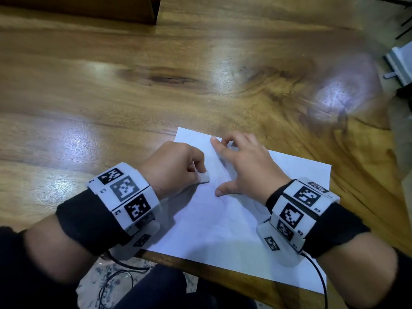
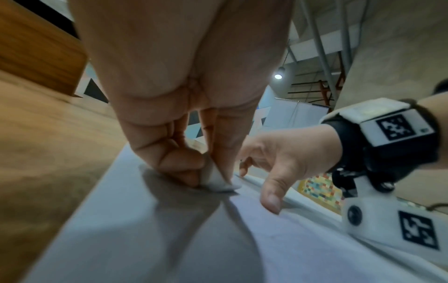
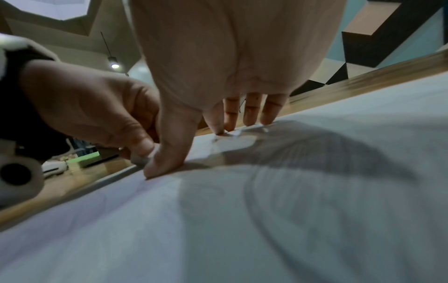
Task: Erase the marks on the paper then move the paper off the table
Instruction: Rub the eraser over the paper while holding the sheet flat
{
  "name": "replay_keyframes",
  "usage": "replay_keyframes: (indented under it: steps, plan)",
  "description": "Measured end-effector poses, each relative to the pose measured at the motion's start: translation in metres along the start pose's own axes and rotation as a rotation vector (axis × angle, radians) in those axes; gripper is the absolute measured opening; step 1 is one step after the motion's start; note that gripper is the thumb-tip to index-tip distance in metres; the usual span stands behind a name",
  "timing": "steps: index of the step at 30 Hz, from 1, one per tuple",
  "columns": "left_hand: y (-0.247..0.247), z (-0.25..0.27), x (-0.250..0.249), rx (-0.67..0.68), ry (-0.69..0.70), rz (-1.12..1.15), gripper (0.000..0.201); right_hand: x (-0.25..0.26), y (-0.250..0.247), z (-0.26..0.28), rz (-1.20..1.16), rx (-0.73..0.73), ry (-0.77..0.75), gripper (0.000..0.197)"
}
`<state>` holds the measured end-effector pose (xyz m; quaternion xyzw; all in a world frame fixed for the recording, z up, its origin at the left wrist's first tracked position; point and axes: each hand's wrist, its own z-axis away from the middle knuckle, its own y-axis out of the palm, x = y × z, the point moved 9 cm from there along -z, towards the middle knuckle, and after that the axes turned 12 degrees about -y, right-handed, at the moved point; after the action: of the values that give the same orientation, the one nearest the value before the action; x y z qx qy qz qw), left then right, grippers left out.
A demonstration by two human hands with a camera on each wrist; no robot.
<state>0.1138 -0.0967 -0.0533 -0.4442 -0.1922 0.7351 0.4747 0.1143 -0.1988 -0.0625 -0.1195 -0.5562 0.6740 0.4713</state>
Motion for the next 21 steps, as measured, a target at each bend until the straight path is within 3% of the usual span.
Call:
replay_keyframes:
  steps: [5, 10, 12, 15, 17, 21]
  plan:
    - [-0.006, -0.013, 0.012, 0.109, -0.131, 0.163, 0.011, -0.007, -0.004, 0.006, -0.073, -0.045, 0.009, 0.1]
    - [-0.036, -0.032, -0.015, -0.154, -0.073, 0.086, 0.003, 0.0, -0.001, 0.007, 0.028, 0.004, 0.033, 0.104]
    - [-0.03, -0.027, -0.021, -0.176, -0.032, 0.029, 0.005, 0.0, 0.0, 0.007, 0.05, 0.017, 0.047, 0.105]
    - [-0.007, -0.017, -0.018, 0.016, 0.03, -0.072, 0.008, 0.001, 0.001, 0.007, 0.057, 0.022, 0.048, 0.104]
    - [-0.009, -0.019, -0.017, 0.059, 0.019, -0.062, 0.009, 0.001, 0.001, 0.008, 0.056, 0.024, 0.045, 0.104]
    - [-0.033, -0.031, -0.026, -0.173, 0.008, 0.002, 0.006, 0.001, 0.001, 0.007, 0.05, 0.019, 0.047, 0.104]
